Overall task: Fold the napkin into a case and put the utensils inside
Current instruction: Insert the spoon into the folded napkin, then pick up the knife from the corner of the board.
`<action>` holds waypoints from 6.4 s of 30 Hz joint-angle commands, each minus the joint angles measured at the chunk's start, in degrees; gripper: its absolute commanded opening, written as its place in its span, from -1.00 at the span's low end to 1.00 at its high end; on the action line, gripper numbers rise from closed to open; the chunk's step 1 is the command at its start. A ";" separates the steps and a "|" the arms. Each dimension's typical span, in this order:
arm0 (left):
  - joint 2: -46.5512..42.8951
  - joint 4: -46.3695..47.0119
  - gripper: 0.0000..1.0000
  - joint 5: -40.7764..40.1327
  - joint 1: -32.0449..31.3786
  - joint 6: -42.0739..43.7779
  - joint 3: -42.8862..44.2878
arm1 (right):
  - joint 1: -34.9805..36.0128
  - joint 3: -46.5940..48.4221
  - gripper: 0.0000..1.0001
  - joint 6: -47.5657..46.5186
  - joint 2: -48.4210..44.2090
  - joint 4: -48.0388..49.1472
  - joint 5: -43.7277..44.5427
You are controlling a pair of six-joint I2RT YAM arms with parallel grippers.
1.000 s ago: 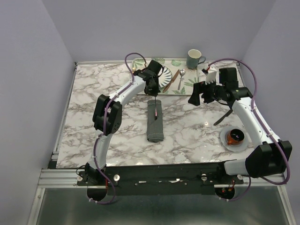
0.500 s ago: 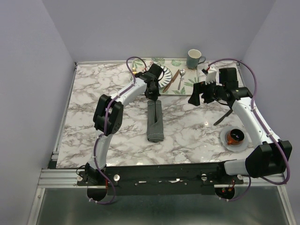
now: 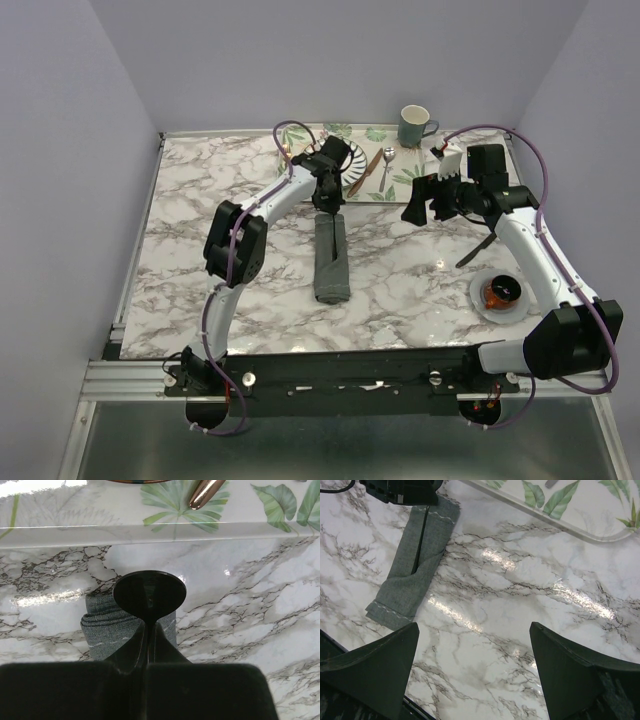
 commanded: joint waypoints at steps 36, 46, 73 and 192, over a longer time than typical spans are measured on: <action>-9.42 2.08 -1.00 2.60 -1.94 -7.86 -12.66 | -0.08 -7.04 0.66 -4.78 -2.24 0.36 -7.51; -10.92 2.52 -1.00 2.95 -3.35 -9.44 -16.09 | 0.01 -8.80 0.59 -5.66 -1.80 0.45 -8.04; -11.27 4.10 -1.00 4.27 -4.58 -8.21 -19.17 | 37.79 -33.92 -0.06 -33.07 -14.98 20.04 -8.05; -32.01 21.15 0.29 -13.49 13.26 14.47 -22.07 | -22.75 5.08 0.03 19.48 31.51 -5.79 30.89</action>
